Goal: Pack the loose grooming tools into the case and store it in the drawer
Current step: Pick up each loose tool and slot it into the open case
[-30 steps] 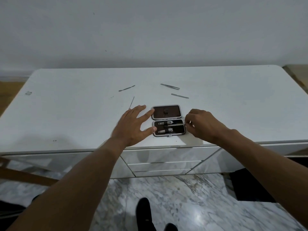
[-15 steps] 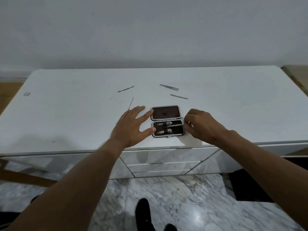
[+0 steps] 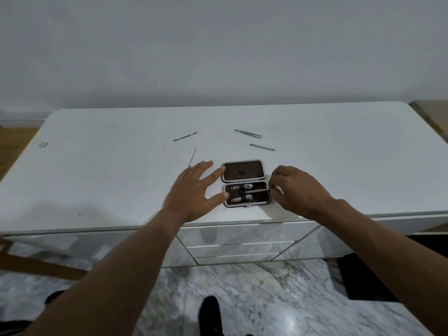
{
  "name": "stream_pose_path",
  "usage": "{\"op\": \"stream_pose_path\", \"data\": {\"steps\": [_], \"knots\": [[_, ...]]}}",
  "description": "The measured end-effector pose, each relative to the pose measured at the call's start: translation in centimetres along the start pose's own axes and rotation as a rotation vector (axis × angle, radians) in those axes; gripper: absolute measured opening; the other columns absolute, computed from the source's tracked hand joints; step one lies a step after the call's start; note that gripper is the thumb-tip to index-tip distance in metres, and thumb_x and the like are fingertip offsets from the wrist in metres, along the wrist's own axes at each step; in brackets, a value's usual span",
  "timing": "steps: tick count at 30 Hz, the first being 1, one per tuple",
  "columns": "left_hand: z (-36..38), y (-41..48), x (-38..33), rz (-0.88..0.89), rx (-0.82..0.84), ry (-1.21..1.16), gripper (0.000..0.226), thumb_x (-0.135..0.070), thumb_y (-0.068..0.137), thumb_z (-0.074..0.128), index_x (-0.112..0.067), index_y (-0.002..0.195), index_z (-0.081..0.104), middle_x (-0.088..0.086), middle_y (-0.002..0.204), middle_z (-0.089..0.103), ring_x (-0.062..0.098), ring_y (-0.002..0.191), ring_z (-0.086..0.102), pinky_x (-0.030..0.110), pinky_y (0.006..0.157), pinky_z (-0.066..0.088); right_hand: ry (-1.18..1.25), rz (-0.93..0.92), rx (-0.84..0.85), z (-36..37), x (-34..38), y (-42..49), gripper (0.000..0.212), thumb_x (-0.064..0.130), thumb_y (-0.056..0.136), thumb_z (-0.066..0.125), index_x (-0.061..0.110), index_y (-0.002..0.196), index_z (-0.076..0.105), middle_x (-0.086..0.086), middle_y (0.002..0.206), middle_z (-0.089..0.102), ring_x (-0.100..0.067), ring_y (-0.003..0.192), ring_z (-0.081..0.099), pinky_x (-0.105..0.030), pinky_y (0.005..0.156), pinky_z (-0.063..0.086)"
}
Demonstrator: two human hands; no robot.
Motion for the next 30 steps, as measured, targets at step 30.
{"op": "stream_pose_path", "data": {"steps": [30], "knots": [[0.1, 0.0, 0.2, 0.000, -0.003, -0.016, 0.070, -0.072, 0.088, 0.034, -0.040, 0.150, 0.030, -0.001, 0.156, 0.035, 0.018, 0.145, 0.026, 0.040, 0.118, 0.019, 0.096, -0.015, -0.007, 2.0, 1.9, 1.5, 0.019, 0.016, 0.090, 0.054, 0.012, 0.084, 0.071, -0.007, 0.087, 0.062, -0.029, 0.080, 0.053, -0.040, 0.068, 0.049]]}}
Point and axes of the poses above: each hand's wrist, its own y-axis towards the middle knuckle, its own z-axis out of the palm, x = y × z, the point moved 10 cm from there along y, towards the middle knuckle
